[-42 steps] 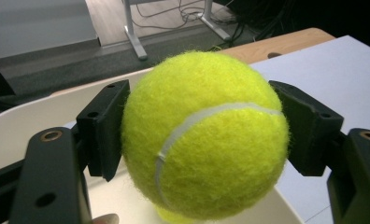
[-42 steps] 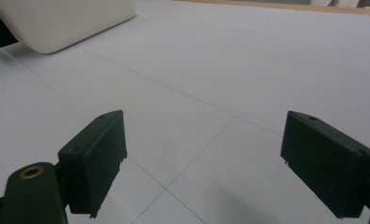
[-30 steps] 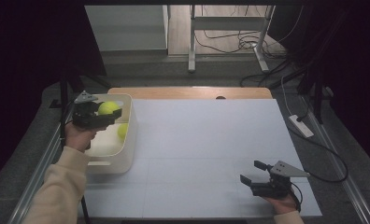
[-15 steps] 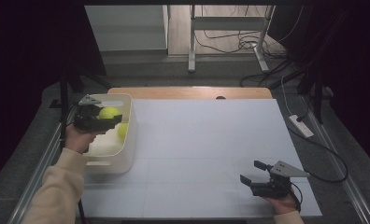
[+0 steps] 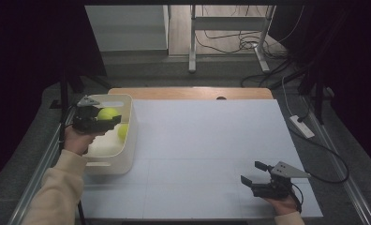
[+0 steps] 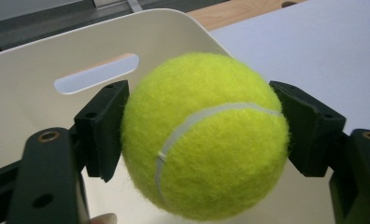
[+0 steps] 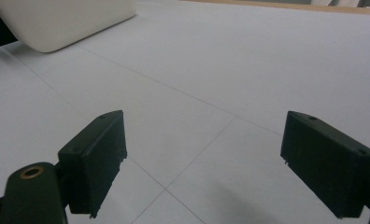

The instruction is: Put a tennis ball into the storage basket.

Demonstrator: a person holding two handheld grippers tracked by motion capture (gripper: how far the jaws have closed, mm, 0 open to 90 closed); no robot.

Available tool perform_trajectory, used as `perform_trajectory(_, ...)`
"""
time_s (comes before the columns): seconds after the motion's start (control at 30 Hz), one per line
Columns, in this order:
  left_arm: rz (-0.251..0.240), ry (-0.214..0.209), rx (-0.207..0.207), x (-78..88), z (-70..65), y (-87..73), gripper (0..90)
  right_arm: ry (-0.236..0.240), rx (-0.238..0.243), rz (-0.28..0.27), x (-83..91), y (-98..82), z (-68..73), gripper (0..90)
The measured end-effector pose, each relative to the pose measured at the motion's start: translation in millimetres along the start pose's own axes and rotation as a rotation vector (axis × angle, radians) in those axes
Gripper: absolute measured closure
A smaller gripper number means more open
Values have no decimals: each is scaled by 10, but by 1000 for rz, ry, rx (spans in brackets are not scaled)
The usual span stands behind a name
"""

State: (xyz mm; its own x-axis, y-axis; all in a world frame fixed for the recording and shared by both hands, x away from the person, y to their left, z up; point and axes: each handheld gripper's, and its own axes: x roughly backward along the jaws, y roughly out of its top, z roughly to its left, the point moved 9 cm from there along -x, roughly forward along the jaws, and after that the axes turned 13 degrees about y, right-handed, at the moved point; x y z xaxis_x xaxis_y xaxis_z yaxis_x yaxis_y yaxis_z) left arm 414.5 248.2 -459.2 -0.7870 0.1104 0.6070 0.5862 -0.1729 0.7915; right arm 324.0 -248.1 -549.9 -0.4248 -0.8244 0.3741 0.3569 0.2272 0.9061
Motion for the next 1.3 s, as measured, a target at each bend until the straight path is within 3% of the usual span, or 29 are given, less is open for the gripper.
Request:
perform_trajectory(0.17, -46, -25, 55, 94, -5, 94, 89, -1, -1, 0, 1, 2, 1, 142)
perform_trajectory(0.7, -135, -136, 67, 236, -252, 168, 71, -1, 0, 0, -1, -1, 0, 142)
perform_trajectory(1.0, -150, -200, 40, 288, -499, 170, 78, 0, -2, -1, -1, 1, 1, 142)
perform_trajectory(1.3, -208, -267, -4, 360, -790, 171, 84, -2, -5, -5, 9, 4, 1, 142)
